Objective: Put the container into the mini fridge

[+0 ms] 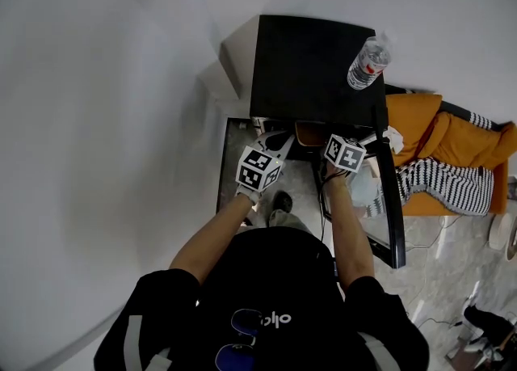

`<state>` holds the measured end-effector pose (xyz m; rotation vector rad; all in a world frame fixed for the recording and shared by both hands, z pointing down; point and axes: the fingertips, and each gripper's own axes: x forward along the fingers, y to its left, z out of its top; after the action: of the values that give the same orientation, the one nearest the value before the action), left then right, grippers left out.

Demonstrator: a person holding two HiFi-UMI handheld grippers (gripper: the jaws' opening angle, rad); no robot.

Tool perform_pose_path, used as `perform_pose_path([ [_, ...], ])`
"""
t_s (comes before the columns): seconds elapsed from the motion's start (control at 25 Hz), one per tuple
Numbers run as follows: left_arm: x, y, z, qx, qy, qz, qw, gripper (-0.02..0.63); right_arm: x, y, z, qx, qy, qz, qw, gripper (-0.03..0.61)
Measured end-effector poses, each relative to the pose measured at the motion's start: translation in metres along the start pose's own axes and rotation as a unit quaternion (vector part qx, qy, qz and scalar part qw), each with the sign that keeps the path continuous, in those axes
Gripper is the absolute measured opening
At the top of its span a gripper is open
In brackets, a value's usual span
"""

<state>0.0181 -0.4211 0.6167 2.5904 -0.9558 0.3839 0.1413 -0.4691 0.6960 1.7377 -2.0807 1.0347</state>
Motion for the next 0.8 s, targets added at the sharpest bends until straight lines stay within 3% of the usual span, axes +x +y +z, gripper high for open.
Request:
perform_pose_path([
  [0.8, 0.010, 0.011, 0.001, -0.005, 0.005, 0.002, 1.0000, 0.006, 0.017, 0.000, 0.008, 0.018, -0.011, -0.014, 1.000, 0.021],
])
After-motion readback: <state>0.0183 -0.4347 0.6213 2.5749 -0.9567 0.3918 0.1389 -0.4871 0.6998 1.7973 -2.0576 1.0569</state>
